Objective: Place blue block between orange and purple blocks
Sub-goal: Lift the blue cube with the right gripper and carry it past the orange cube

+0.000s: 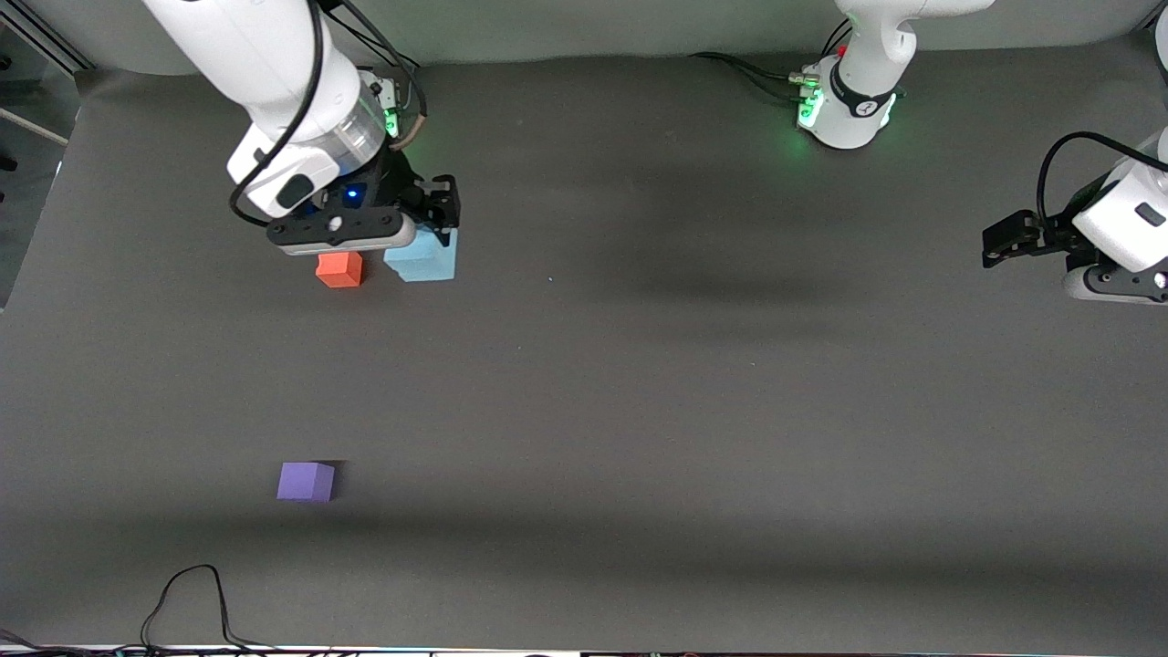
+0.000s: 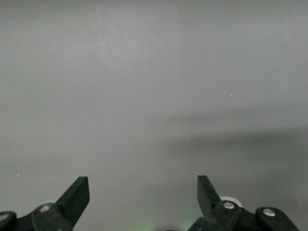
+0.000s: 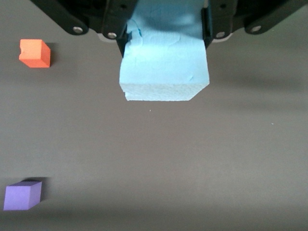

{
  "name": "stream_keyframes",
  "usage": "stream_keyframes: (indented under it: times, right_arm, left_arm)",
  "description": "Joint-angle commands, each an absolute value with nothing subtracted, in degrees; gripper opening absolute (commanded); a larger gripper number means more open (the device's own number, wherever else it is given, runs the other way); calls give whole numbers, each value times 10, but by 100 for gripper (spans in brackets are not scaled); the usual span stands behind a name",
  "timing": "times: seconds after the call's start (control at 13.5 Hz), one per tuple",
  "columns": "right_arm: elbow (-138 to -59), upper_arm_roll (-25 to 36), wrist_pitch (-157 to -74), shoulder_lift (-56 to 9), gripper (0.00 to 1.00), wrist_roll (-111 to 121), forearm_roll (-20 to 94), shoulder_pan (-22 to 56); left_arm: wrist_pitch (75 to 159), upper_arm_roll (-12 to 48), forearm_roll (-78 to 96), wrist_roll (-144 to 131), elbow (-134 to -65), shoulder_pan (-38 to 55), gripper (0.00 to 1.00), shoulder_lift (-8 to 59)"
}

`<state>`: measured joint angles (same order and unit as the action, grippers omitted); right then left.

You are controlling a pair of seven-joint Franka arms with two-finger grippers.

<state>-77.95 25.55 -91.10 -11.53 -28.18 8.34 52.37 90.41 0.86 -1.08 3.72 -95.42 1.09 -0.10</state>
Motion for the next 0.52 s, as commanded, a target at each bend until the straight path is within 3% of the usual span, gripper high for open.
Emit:
stream_keyframes:
  times: [0.0,0.22,0.3,0.45]
  right_arm:
    - [-757,295,-902,-136,4,-236,90,523]
    - [-765,339,-890,-128,4,-182,89,513]
    - [-772,324,-889,-121,4,-144,90,458]
    - [-794,196,-876,-93,4,-110,84,307]
  left_arm:
    - [894,9,-16,48,-943,11,100,0]
    - [898,9,-17,47,-944,10,100,3]
    - [899,9,-17,47,-944,9,100,3]
    - [902,8,-17,47,-944,9,100,4]
